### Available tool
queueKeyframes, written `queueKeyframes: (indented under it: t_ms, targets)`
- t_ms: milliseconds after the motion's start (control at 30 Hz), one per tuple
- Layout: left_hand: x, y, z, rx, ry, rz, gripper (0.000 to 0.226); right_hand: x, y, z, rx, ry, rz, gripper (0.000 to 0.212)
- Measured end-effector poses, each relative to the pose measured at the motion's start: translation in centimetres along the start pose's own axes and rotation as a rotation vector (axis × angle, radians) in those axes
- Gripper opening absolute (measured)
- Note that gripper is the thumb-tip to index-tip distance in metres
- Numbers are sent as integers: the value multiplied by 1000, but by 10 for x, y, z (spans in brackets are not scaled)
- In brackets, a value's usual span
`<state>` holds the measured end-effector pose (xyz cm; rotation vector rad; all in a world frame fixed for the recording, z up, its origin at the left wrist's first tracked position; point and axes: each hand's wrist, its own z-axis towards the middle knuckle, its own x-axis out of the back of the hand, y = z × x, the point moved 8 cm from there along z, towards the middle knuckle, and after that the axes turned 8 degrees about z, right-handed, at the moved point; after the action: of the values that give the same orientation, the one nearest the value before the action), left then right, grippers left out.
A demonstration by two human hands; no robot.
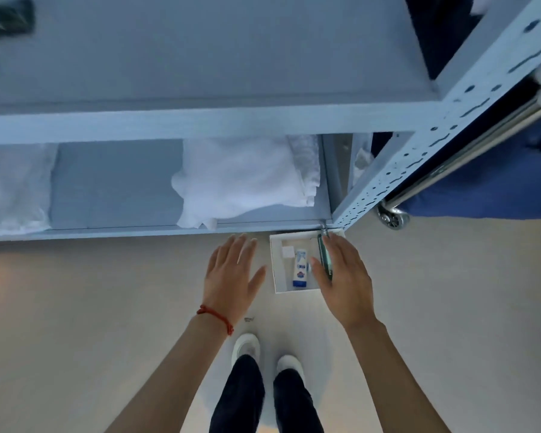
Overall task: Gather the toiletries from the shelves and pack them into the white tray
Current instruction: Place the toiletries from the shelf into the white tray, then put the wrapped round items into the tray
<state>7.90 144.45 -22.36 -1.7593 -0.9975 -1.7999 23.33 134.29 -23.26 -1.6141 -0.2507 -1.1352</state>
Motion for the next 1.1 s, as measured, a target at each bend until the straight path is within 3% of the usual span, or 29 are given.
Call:
queueKeyframes:
  t_ms: [267,467,800,1100]
  targets:
    - [128,-21,-45,206,157,-75,53,61,-126,7,93,-39,106,81]
    - [193,-65,-67,330,261,-84,54,65,-206,24,245,-79,103,77]
    - [232,-197,-66,411,314,-76,55,-4,-320,64,368,-137,56,72]
    - [252,-344,-10,321,248,-82,62,-98,-409,123,240,-137,52,49]
